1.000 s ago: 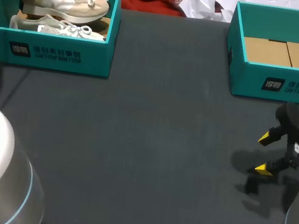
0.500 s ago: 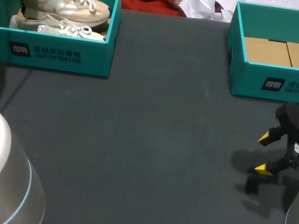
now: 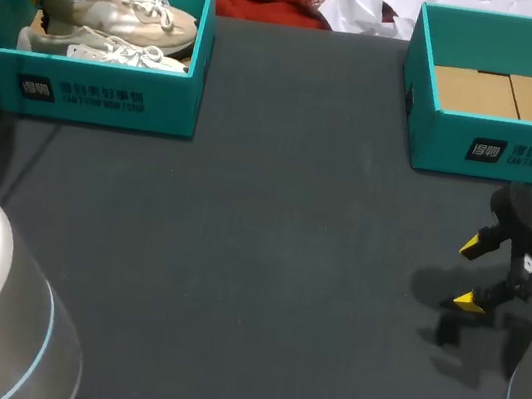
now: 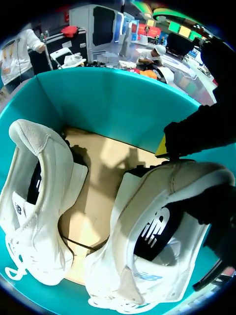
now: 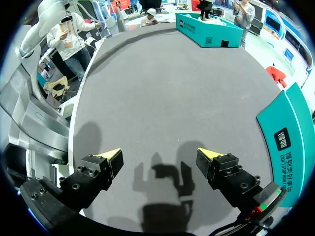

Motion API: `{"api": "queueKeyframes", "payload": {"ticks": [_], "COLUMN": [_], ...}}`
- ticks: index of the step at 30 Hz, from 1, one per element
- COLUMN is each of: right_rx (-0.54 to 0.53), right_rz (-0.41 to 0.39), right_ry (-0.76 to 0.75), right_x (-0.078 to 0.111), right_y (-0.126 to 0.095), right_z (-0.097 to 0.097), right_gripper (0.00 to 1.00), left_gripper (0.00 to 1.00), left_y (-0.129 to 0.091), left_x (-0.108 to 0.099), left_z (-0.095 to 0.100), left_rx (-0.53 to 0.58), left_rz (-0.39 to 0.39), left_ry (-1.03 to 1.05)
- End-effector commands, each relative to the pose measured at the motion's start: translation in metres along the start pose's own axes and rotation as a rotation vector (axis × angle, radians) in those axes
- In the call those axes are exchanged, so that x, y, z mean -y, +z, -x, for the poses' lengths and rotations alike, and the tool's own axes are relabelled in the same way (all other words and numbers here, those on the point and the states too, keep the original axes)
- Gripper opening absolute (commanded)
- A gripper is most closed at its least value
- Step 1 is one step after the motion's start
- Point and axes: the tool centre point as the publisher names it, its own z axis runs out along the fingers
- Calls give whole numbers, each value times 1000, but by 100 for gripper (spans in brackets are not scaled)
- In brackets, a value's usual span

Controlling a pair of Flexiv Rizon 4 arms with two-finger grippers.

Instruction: Take the shoe out of the shoebox, open the shoe tongue, remove and reinsert the insole, then place the shoe into the shoebox

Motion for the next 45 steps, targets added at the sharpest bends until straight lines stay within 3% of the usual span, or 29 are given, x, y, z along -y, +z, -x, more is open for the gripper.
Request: {"api": "queueKeyframes", "payload": {"ticks": [1,26,32,39,45], "right_rx": [4,4,4,4,4], "right_rz": [-2,-2,-2,-2,-2], "right_ry": [0,0,0,0,0], "right_x": [0,0,0,0,0], "right_y": [0,0,0,0,0], "right_z": [-2,-2,-2,-2,-2], "right_gripper": [100,100,100,100,100], "left_gripper": [0,0,31,46,50], "left_y": [4,23,23,23,16], "left_x": [-7,-5,-3,2,4], "left_z": [5,14,15,13,10], "left_rx": [-12,-29,-29,-24,-11], "left_rz": [-8,-44,-51,-54,-46], "left_ry": [-12,-19,-17,-21,-25]}}
